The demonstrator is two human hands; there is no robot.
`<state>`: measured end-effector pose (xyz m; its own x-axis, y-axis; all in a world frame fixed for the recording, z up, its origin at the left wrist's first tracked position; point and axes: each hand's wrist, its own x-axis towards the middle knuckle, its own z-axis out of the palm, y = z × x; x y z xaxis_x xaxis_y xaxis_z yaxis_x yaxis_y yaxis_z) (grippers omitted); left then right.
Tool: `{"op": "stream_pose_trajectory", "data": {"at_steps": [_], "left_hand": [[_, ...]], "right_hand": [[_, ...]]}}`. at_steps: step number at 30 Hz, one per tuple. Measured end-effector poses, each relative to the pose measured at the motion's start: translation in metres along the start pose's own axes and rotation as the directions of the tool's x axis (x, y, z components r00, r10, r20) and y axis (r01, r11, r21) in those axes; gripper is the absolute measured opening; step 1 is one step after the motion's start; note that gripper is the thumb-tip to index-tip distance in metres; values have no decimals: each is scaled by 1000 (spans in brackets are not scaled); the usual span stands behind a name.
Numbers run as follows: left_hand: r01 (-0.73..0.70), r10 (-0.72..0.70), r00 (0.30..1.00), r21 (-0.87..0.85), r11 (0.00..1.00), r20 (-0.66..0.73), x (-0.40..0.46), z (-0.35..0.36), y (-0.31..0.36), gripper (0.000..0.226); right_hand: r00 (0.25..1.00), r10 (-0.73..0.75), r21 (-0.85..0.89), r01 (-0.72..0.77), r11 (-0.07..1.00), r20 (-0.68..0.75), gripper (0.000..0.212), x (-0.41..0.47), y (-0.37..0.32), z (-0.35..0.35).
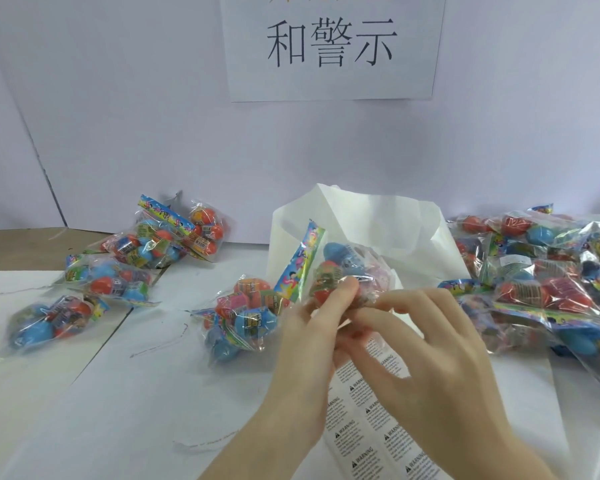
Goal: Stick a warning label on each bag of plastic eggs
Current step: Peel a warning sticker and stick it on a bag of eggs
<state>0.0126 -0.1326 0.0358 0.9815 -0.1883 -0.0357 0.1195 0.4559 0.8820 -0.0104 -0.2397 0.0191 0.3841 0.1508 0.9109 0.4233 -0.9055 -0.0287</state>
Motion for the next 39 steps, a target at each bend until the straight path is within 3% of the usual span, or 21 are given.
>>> {"op": "stream_pose_trajectory", "data": {"at_steps": [3,6,7,8,9,11,12,16,21,23,28,31,32,39], "left_hand": [[-13,16,999,72,997,-34,-7,6,1,17],[134,-142,989,169,976,34,2,17,16,12],[193,-194,978,20,981,82,0,10,18,11],[197,-195,980,-79,977,29,-8,3,13,17],[184,-184,983,-64,981,6,-14,3,14,28],[167,-168,986,88,982,2,-13,9,17,39],[143,-158,984,158,977,85,-9,11,16,38],[55,-54,998,72,996,-25,-7,6,4,15],[46,-49,998,55,997,40,-2,0,-5,19],[47,-48,998,32,998,31,-3,1,-6,15],[29,-30,999,29,999,20,-2,0,-8,22],[25,-23,998,-31,999,55,-4,1,-9,33],[27,-23,997,-45,999,72,-4,1,-9,32],[73,-62,993,-123,990,97,-5,2,-7,23]], "right_hand": [[999,45,5,-45,999,-29,3,-2,4,-1],[991,133,117,-131,985,-15,5,-2,5,-1],[989,149,141,-147,979,-3,5,-2,6,-2],[987,161,160,-160,974,4,4,-3,5,-2],[984,177,183,-176,967,11,4,-2,5,-2],[975,221,240,-219,946,22,3,-1,5,-3],[970,242,268,-240,933,27,3,-1,5,-4],[948,311,309,-317,897,69,2,0,5,-3],[941,315,305,-338,890,124,6,1,3,-6],[923,356,333,-385,861,145,18,2,2,-7],[822,516,458,-565,686,240,27,2,1,-7],[733,608,550,-657,516,304,11,4,3,-9],[702,634,580,-677,453,323,17,5,4,-10],[632,686,683,-680,267,361,23,8,5,-11]]}}
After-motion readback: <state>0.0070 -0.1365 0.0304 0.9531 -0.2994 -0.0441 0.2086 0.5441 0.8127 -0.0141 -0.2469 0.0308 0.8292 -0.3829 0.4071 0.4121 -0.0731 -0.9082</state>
